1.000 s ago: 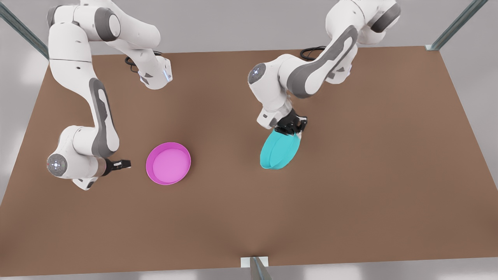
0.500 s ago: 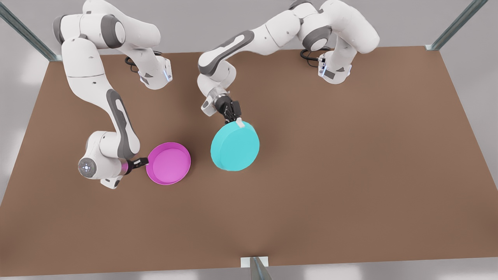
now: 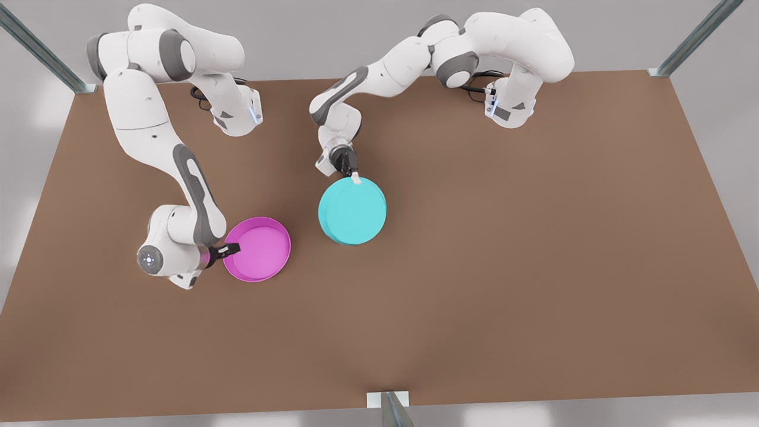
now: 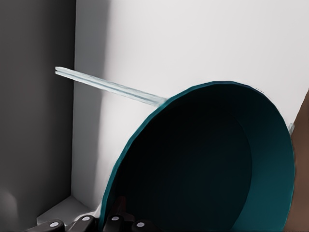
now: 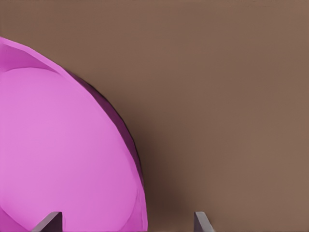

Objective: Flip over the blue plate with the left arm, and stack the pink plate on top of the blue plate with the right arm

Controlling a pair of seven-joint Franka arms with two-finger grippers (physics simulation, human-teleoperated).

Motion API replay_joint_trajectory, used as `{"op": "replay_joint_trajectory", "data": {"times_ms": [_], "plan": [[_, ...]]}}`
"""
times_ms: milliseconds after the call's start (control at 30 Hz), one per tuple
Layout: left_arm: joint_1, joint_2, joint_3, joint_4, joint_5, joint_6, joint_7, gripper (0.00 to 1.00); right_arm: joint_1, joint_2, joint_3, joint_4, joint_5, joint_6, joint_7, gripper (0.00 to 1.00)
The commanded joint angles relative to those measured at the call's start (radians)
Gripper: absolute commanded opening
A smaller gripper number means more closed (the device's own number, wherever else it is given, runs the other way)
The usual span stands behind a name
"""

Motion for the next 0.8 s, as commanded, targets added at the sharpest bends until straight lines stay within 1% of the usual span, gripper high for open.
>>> {"op": "replay_joint_trajectory", "data": {"times_ms": [0, 67, 133, 233, 267, 300, 333, 367, 433, 467, 500, 567, 633, 700, 767], "plan": [[0.0, -0.002, -0.009, 0.002, -0.093, 0.004, -0.001, 0.21, 0.0, 0.0, 0.0, 0.0, 0.001, 0.0, 0.0, 1.0], [0.001, -0.014, -0.049, 0.005, -0.138, 0.026, 0.007, 0.21, 0.0, 0.003, 0.0, -0.002, 0.001, 0.009, 0.002, 1.0], [0.003, -0.022, -0.066, 0.008, -0.167, 0.04, 0.013, 0.21, 0.002, 0.006, 0.0, -0.003, 0.0, 0.037, 0.005, 1.0], [0.001, -0.014, -0.067, 0.008, -0.191, 0.058, 0.01, 0.22, 0.008, 0.006, 0.002, -0.003, 0.0, 0.042, 0.008, 1.0], [0.0, -0.014, -0.073, 0.008, -0.205, 0.058, 0.01, 0.61, 0.008, 0.006, 0.0, -0.003, 0.0, 0.042, 0.008, 0.82], [-0.006, -0.013, -0.08, 0.007, -0.205, 0.058, 0.015, 0.81, 0.008, 0.006, 0.0, -0.003, 0.0, 0.042, 0.008, 0.7], [-0.011, -0.014, -0.086, 0.008, -0.225, 0.06, 0.064, 0.91, 0.008, 0.008, 0.0, -0.003, 0.0, 0.042, 0.008, 0.65], [-0.009, -0.019, -0.11, 0.008, -0.228, 0.06, 0.105, 0.99, 0.005, 0.006, 0.0, -0.003, 0.0, 0.042, 0.008, 0.65], [-0.011, -0.043, -0.141, 0.022, -0.346, 0.06, 0.166, 0.99, -0.009, 0.005, 0.002, -0.003, 0.001, 0.02, -0.008, 0.66], [-0.006, -0.046, -0.164, 0.022, -0.368, 0.061, 0.177, 1.0, -0.015, 0.005, 0.0, -0.003, 0.001, 0.022, -0.031, 0.67], [-0.003, -0.063, -0.17, 0.022, -0.432, 0.092, 0.185, 1.0, -0.017, 0.006, 0.002, -0.003, 0.001, 0.022, -0.061, 0.67], [0.0, -0.099, -0.17, 0.022, -0.589, 0.171, 0.185, 1.0, -0.023, 0.006, 0.0, -0.003, 0.001, 0.022, -0.107, 0.67], [0.029, -0.099, -0.17, 0.022, -0.754, 0.242, 0.205, 1.0, -0.029, 0.008, 0.0, -0.005, 0.062, 0.02, -0.175, 0.67], [0.069, -0.105, -0.172, 0.022, -0.914, 0.303, 0.274, 1.0, -0.031, 0.008, 0.0, -0.005, 0.064, 0.02, -0.175, 0.67], [0.098, -0.129, -0.17, 0.028, -1.006, 0.319, 0.358, 1.0, -0.031, 0.008, 0.0, -0.003, 0.064, 0.022, -0.176, 0.67]]}}
